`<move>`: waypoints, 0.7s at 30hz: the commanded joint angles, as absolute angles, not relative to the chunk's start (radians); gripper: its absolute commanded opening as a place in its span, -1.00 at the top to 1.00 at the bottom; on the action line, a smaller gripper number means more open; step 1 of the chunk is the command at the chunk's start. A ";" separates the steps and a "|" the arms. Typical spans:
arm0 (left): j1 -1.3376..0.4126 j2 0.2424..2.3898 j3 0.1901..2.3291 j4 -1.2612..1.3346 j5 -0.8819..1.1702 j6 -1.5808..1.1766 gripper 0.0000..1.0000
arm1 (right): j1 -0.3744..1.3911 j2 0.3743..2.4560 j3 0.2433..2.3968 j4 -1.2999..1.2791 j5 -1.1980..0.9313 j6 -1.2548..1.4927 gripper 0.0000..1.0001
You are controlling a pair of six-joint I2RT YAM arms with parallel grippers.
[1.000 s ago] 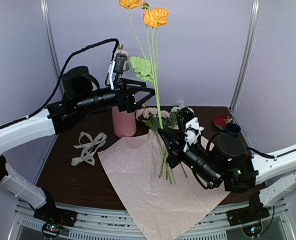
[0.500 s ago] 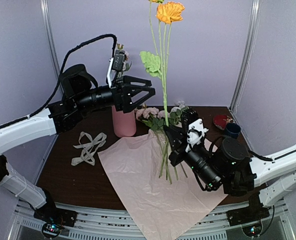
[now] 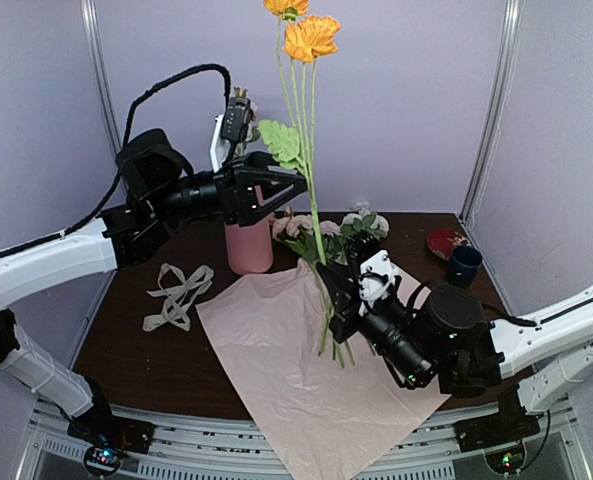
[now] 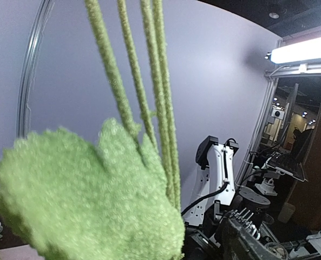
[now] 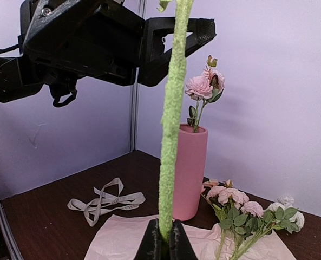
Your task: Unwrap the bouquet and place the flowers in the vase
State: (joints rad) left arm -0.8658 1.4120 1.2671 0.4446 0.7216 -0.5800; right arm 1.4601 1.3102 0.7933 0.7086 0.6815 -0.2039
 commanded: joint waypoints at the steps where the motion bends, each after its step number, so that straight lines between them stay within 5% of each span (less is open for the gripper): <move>1: -0.868 1.425 1.252 0.518 0.750 -0.600 -0.40 | 1.471 1.319 0.806 0.736 0.681 -0.205 1.00; 14: -0.871 1.433 1.242 0.521 0.764 -0.598 0.33 | 1.474 1.335 0.814 0.730 0.683 -0.200 1.00; 21: -0.871 1.428 1.237 0.499 0.752 -0.580 1.00 | 1.474 1.339 0.816 0.731 0.687 -0.196 1.00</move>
State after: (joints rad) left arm -0.8658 1.4258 1.2499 0.4709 0.7498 -0.5972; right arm 1.4685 1.3323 0.7937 0.7113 0.6823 -0.2020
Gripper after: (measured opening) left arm 0.033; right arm 0.033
